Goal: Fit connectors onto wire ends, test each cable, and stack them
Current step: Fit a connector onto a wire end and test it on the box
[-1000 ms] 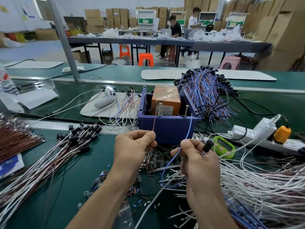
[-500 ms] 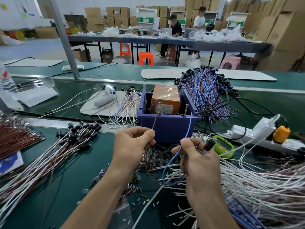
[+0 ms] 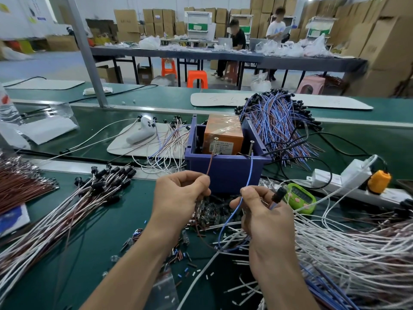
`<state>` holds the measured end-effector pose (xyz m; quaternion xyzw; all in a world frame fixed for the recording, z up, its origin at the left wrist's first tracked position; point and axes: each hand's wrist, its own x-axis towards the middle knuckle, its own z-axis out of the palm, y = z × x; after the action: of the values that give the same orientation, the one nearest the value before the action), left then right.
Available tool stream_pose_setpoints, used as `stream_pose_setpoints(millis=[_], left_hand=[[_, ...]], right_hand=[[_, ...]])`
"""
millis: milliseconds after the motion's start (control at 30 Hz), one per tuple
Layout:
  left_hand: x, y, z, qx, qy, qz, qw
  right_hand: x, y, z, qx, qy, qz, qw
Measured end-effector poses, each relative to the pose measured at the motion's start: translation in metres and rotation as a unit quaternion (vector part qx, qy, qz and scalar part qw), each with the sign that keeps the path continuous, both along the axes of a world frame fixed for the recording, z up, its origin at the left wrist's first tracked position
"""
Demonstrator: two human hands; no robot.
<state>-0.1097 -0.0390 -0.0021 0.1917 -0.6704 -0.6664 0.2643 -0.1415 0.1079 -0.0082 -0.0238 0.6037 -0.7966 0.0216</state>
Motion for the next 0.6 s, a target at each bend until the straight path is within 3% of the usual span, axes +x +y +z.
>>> stream_pose_setpoints(millis=[167, 333, 600], left_hand=[[-0.0002, -0.0007, -0.0001, 0.004, 0.002, -0.002, 1.000], [-0.0008, 0.0005, 0.0001, 0.004, 0.005, -0.002, 1.000], [0.0023, 0.0014, 0.0033, 0.012, -0.001, 0.003, 1.000]], right_hand=[[-0.0065, 0.0040, 0.0000, -0.033, -0.040, -0.027, 0.998], [-0.0073, -0.0003, -0.0039, -0.002, -0.044, -0.006, 0.999], [-0.0026, 0.0010, -0.0004, -0.042, -0.034, -0.033, 0.998]])
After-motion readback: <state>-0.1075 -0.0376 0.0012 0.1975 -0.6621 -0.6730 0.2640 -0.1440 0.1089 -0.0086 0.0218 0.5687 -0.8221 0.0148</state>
